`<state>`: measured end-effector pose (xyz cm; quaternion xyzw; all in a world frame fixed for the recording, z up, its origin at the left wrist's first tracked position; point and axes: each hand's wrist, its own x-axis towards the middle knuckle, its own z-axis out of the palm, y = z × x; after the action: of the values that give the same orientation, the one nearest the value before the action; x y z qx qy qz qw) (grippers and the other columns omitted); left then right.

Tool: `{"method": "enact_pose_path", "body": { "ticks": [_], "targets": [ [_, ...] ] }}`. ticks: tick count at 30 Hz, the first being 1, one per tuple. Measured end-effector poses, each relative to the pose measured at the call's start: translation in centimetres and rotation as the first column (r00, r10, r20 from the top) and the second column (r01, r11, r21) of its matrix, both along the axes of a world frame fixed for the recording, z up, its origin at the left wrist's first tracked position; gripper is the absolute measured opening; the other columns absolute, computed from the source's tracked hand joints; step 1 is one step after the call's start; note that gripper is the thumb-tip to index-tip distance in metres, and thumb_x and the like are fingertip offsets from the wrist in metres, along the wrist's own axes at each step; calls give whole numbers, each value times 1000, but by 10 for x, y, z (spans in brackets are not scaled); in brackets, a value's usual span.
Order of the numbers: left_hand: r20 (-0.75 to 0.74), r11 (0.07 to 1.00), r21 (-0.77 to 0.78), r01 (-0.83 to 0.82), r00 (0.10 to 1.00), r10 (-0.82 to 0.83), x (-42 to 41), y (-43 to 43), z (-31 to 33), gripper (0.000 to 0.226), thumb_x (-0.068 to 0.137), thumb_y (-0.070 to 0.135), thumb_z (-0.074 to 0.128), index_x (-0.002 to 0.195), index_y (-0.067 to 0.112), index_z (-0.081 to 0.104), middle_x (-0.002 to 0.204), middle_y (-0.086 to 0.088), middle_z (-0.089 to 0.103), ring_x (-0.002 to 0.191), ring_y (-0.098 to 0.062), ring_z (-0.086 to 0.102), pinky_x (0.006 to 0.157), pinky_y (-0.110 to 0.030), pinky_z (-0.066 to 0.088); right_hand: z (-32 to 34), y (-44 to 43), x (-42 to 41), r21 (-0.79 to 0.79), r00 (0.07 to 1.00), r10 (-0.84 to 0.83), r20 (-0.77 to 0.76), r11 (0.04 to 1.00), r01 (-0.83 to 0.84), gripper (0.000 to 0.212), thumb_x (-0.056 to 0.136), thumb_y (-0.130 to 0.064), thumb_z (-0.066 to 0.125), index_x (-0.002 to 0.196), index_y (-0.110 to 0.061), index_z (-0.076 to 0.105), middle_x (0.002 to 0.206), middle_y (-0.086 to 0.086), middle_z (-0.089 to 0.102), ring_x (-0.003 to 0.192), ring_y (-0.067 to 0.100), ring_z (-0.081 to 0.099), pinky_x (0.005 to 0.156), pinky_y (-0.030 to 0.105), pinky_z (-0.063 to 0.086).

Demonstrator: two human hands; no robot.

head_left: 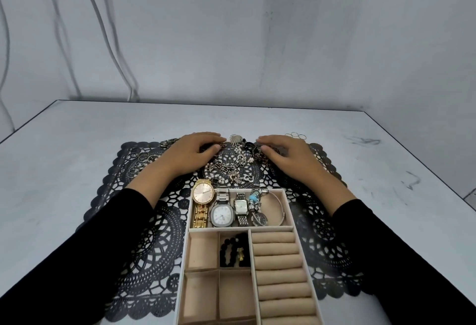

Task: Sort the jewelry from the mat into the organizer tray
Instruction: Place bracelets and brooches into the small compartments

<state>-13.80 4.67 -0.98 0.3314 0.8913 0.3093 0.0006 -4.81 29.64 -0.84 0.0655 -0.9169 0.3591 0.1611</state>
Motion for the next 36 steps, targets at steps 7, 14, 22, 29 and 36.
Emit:
{"method": "enact_pose_path", "body": {
  "ticks": [7, 14, 22, 29, 36],
  "targets": [
    [4, 993, 106, -60, 998, 60, 0, -2, -1, 26, 95, 27, 60, 120, 28, 68, 124, 10, 65, 118, -8, 55, 103, -28, 40, -1, -15, -5, 133, 996, 93, 4, 987, -93, 20, 88, -20, 64, 106, -21, 73, 113, -6, 69, 105, 4, 61, 94, 14, 42],
    [38, 980, 158, -120, 993, 116, -1, -1, -3, 24, 97, 30, 56, 118, 29, 69, 123, 10, 65, 117, -7, 54, 98, -25, 38, 4, -18, -11, 41, 999, 41, -7, 998, -41, 19, 90, -19, 62, 106, -20, 72, 109, -6, 70, 106, 6, 61, 96, 21, 43],
    [13, 978, 145, -149, 989, 148, -3, -1, -2, 22, 98, 26, 55, 113, 24, 71, 117, 8, 67, 110, -8, 56, 96, -26, 41, 8, -40, -39, 31, 998, -9, 55, 999, 8, 25, 93, -27, 59, 115, -20, 69, 119, -2, 67, 116, 10, 56, 90, 11, 33],
    [18, 947, 251, -200, 979, 202, -3, -2, 2, 22, 96, 19, 58, 113, 24, 71, 116, 8, 68, 107, -1, 54, 94, -18, 38, 7, -44, -49, 56, 999, 6, 36, 998, -8, 18, 90, -13, 62, 104, -15, 73, 109, -1, 70, 105, 10, 58, 73, -7, 30],
    [-37, 961, 142, -235, 969, 243, -13, -22, 9, 21, 96, 20, 58, 113, 22, 71, 122, 4, 67, 118, -12, 56, 95, -20, 35, 4, -40, -52, 35, 999, -7, -35, 999, 8, 15, 84, -9, 68, 94, -16, 74, 98, -4, 71, 90, 6, 57, 77, 7, 36]
  ]
}}
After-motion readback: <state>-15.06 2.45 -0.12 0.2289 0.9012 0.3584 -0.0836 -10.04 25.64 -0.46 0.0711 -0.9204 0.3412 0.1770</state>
